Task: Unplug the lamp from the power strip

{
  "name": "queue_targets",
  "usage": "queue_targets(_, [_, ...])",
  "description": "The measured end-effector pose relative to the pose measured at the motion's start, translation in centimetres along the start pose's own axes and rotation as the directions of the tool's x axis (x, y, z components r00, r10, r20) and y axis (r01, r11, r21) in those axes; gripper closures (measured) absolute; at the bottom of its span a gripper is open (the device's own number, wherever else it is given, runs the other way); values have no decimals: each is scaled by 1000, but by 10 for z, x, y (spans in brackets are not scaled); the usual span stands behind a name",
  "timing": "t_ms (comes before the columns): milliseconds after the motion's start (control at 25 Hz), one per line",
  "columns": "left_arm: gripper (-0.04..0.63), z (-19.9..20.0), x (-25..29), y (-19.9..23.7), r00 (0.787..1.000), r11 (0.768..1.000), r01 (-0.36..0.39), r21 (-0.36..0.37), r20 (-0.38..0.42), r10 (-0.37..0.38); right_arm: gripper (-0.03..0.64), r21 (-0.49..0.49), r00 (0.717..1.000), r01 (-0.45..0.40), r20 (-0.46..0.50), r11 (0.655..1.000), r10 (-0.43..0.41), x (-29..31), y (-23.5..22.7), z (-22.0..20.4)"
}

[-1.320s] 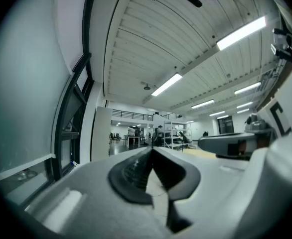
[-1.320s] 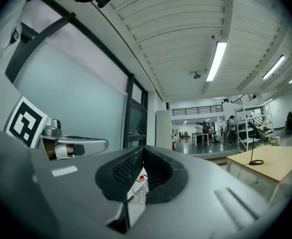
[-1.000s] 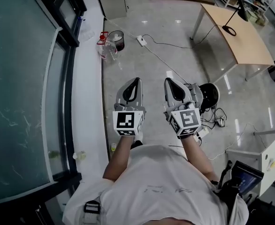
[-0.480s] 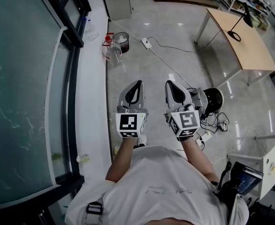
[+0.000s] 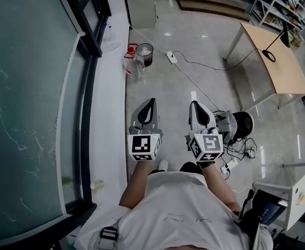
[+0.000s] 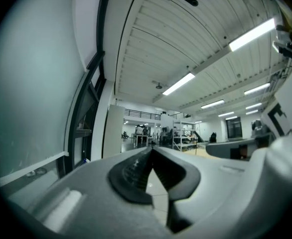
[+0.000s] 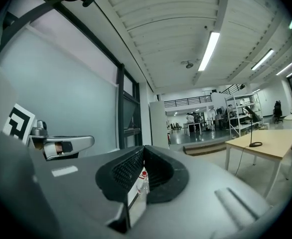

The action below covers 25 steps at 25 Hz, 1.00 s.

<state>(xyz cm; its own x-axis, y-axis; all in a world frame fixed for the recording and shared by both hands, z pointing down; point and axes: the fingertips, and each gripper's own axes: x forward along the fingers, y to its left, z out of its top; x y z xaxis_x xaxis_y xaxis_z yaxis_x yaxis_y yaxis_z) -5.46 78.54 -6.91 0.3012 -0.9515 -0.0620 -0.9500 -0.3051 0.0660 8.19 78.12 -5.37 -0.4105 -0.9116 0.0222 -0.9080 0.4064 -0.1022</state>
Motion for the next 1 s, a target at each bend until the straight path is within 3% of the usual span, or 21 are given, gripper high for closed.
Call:
queue_targets(160, [594,-17,8,15,1000,999,-14,-48,-27,13,618,28,998,-13,-58,1000,14,16,6,-17])
queue_targets(360, [595,-12,31,-7,995,994,98,-52,32,-96,618,25,995,-97,-36,995,98,40,13,-12])
queue_targets(600, [594,-13,89,1,997,998,50,-34,61,-48,618,78,992,-96,-75,992,102,83,-22,-32])
queue_targets(680, [594,-17,113,-8,996,995,88,-49,26,-86,618,81,990,-115,-75,990,121,102,-40,-30])
queue_targets(800, [594,-15,150,-30,986,978,170,-120,17,-169,618,14,985,-169,-31,986,169,136,-63,-8])
queue_targets(1000, [595,-7,224,-37,993,992,118,-37,23,-117,617,-97,972,-231,18,968,233,178,-103,21])
